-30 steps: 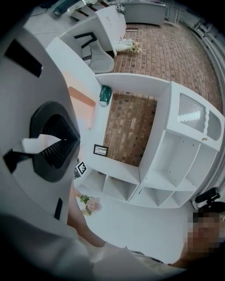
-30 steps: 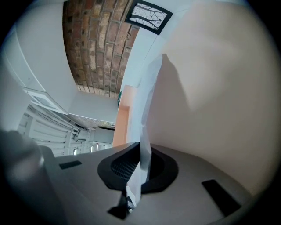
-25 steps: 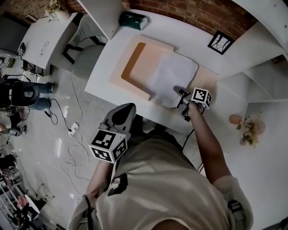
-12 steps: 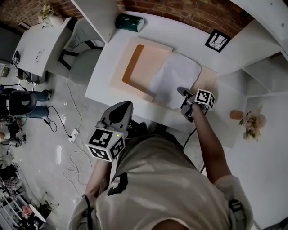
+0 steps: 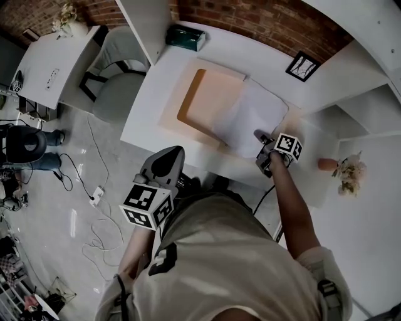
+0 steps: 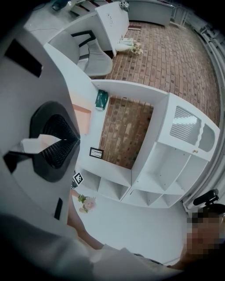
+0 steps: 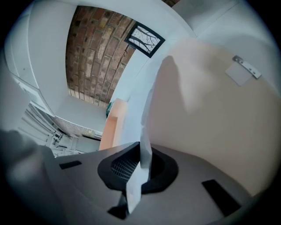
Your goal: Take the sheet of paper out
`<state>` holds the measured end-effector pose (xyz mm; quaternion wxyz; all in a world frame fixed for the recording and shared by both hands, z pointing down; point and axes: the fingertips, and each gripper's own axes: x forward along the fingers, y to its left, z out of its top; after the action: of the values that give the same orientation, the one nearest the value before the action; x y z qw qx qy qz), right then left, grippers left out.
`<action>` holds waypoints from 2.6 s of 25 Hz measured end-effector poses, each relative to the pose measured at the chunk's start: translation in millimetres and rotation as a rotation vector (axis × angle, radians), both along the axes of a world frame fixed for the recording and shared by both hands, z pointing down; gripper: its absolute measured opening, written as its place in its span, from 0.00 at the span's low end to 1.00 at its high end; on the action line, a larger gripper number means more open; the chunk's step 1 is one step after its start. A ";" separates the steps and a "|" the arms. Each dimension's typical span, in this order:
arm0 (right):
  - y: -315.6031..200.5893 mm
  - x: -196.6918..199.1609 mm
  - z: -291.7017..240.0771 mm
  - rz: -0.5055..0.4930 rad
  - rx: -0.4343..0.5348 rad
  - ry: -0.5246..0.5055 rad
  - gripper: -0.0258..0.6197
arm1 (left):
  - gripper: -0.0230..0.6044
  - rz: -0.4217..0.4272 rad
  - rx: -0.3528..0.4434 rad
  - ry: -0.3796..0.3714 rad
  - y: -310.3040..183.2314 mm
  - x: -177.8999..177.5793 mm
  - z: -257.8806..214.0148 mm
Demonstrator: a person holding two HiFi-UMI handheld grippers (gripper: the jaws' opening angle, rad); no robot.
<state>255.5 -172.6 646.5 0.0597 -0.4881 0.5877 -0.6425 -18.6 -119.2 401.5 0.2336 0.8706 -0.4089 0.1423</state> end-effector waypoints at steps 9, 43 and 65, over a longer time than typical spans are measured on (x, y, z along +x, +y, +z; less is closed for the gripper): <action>12.4 14.8 -0.9 0.067 0.000 0.097 0.08 | 0.06 0.012 0.002 0.035 9.8 -15.8 0.2; 25.4 23.2 -5.3 0.010 0.079 0.309 0.08 | 0.06 0.052 0.029 0.017 59.0 -1.5 -6.7; 50.2 50.4 -5.6 -0.055 0.107 0.269 0.08 | 0.06 -0.011 0.067 -0.024 117.6 46.7 -25.6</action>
<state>305.9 -122.4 640.9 -0.0114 -0.5497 0.6370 -0.5402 28.1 -1.7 376.0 0.2000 0.8739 -0.4211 0.1378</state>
